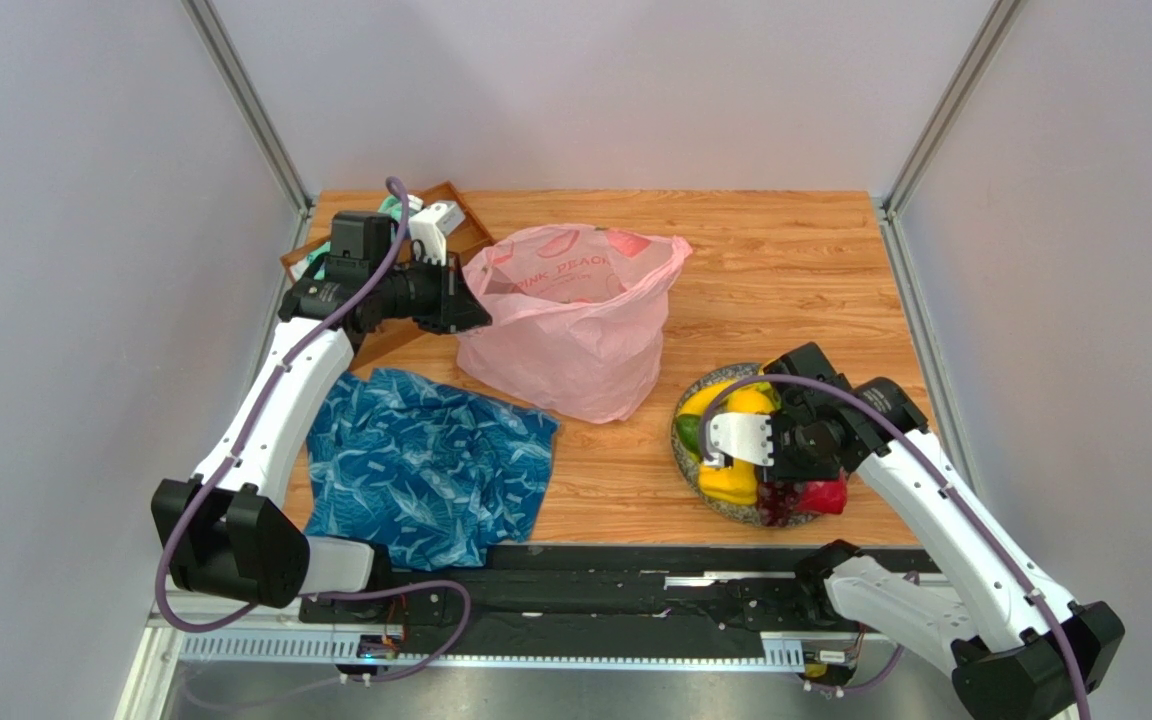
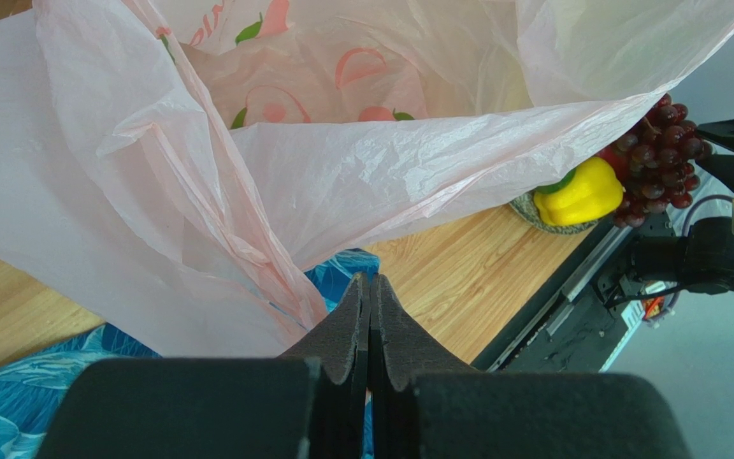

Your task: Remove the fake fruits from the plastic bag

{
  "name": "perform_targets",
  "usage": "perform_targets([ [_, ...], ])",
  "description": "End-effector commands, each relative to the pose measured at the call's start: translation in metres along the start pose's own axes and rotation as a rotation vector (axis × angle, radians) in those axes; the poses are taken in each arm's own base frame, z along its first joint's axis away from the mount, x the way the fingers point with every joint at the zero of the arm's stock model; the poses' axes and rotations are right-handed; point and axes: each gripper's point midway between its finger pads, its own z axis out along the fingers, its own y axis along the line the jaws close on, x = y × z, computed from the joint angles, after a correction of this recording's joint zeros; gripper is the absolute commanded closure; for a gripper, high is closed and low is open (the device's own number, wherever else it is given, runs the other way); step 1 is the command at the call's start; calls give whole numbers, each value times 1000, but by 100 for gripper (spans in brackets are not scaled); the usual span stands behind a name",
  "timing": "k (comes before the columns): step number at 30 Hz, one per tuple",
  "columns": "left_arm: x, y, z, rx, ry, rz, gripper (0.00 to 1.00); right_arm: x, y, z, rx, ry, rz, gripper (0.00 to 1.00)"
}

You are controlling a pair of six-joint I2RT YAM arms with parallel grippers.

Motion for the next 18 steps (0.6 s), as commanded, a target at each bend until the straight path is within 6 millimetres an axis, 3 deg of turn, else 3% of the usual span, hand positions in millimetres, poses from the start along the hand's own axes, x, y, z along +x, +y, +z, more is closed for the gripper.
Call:
perform_targets([
  [1,-13,-5,-3,22,-42,19,100,17,20,-5,-65,68,7,61],
  [6,-11,-5,-3,22,-39,16,100,17,17,-5,-52,74,4,59],
  [10,-13,-6,-4,22,-43,17,100,16,13,-8,-30,69,11,50],
  [18,-14,-6,-3,27,-43,16,100,16,10,-9,-13,64,15,47],
])
